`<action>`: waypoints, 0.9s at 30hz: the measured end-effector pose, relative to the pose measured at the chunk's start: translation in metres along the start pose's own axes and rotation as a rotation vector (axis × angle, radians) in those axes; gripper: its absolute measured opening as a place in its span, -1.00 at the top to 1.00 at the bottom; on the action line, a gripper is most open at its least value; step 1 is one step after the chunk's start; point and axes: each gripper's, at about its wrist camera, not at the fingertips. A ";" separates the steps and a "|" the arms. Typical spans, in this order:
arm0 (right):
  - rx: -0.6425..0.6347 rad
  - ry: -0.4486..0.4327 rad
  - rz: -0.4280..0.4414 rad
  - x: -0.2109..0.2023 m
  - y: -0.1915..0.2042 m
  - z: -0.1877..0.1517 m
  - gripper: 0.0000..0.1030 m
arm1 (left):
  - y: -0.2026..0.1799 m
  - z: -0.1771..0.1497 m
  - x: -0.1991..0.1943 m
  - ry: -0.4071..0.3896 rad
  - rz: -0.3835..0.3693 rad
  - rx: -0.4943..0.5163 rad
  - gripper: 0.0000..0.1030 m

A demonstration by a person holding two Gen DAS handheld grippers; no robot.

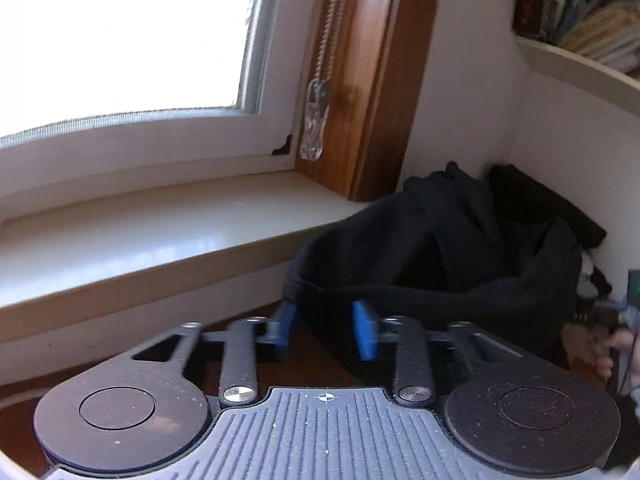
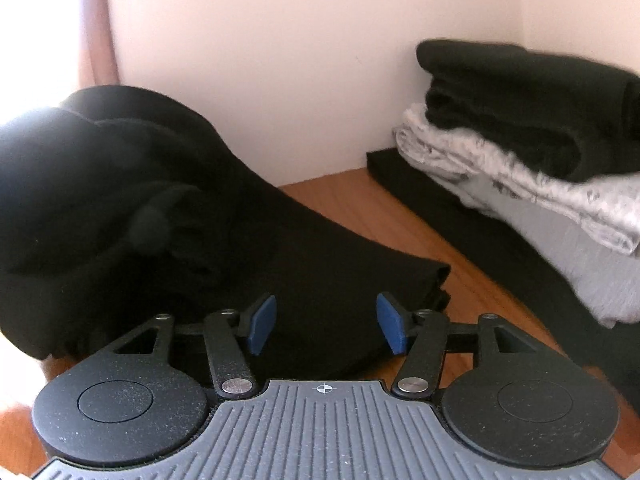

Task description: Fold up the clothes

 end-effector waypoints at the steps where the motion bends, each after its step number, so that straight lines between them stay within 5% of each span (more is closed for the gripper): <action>1: 0.008 0.000 0.008 0.000 -0.001 0.000 -0.15 | -0.003 -0.001 -0.006 -0.015 0.006 0.017 -0.04; 4: 0.018 -0.002 0.017 0.002 -0.002 0.000 -0.17 | -0.015 -0.003 -0.023 -0.056 0.010 0.054 -0.33; 16: 0.022 -0.001 0.013 0.002 -0.002 0.001 -0.18 | -0.128 0.005 -0.028 -0.109 -0.203 0.127 -0.54; 21: 0.039 -0.008 0.023 0.000 -0.003 0.001 -0.18 | -0.165 0.003 -0.005 -0.104 -0.227 0.159 -0.64; 23: 0.039 -0.009 0.023 0.000 -0.003 0.001 -0.18 | -0.168 -0.001 0.006 -0.094 -0.197 0.181 -0.21; 24: 0.040 -0.009 0.023 0.000 -0.003 0.001 -0.18 | -0.169 -0.003 0.011 -0.086 -0.186 0.192 0.38; 25: 0.041 -0.010 0.024 0.000 -0.003 0.001 -0.18 | -0.166 -0.005 0.016 -0.068 -0.196 0.196 0.60; 27: 0.044 -0.012 0.027 -0.001 -0.004 0.001 -0.18 | -0.153 -0.009 0.018 -0.042 -0.203 0.182 0.68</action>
Point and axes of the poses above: each gripper's, at about its wrist camera, not at the fingertips, and x roughly the way its jaws point, y to its left, z to its top, and after that the axes turned 13 degrees about z, right-handed
